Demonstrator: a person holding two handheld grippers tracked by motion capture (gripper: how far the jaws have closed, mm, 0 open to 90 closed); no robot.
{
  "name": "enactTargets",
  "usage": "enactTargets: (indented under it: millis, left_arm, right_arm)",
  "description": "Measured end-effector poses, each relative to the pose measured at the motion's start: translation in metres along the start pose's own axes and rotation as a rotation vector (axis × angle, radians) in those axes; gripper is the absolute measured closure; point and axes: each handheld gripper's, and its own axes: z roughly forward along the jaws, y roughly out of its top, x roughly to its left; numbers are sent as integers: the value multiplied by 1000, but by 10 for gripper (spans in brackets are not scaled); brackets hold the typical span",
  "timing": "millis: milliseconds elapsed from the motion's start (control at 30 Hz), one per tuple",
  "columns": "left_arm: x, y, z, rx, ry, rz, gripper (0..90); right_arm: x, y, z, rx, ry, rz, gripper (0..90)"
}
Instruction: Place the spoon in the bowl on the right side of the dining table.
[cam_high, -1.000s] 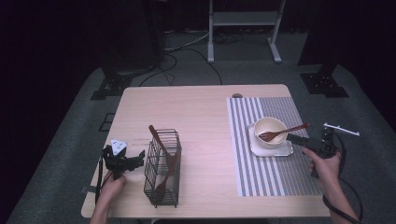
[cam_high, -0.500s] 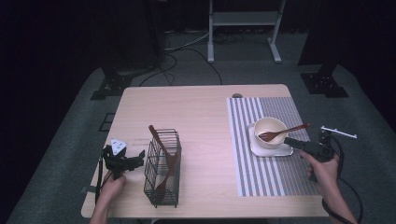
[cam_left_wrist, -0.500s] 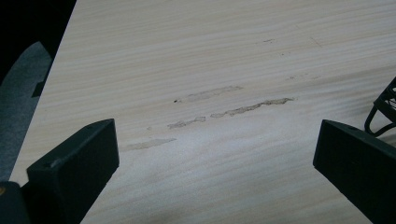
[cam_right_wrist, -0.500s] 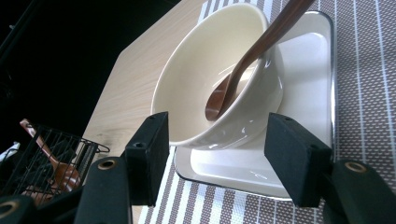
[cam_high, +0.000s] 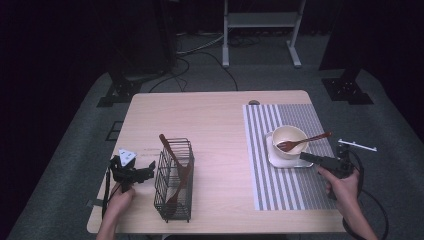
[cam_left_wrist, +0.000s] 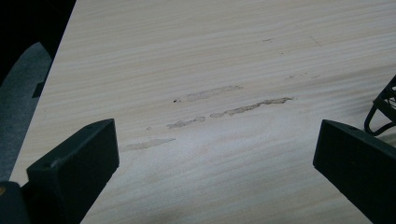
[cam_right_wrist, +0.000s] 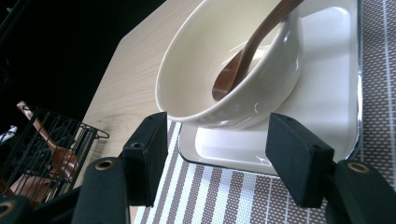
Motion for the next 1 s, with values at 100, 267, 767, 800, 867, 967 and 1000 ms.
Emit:
enactTargets:
  millis: [100,267,767,800,867,967,1000]
  left_arm:
    - [0,0,0,-1,1,-1,0]
    - [0,0,0,-1,1,-1,0]
    - [0,0,0,-2,2,-2,0]
    - [0,0,0,-2,1,-2,0]
    - [0,0,0,-1,1,-3,0]
    - [0,0,0,-2,1,-1,0]
    - [0,0,0,-1,1,-1,0]
  right_arm:
    - [1,-2,0,4,-1,-7,374]
    - [1,-6,2,12,-5,-8,366]
    - [4,-17,5,36,-16,-35,350]
    - [4,-18,5,37,-16,-35,350]
    - [5,-20,6,40,-16,-42,350]
    - [8,-22,6,44,-16,-51,346]
    - [9,-23,7,45,-16,-58,346]
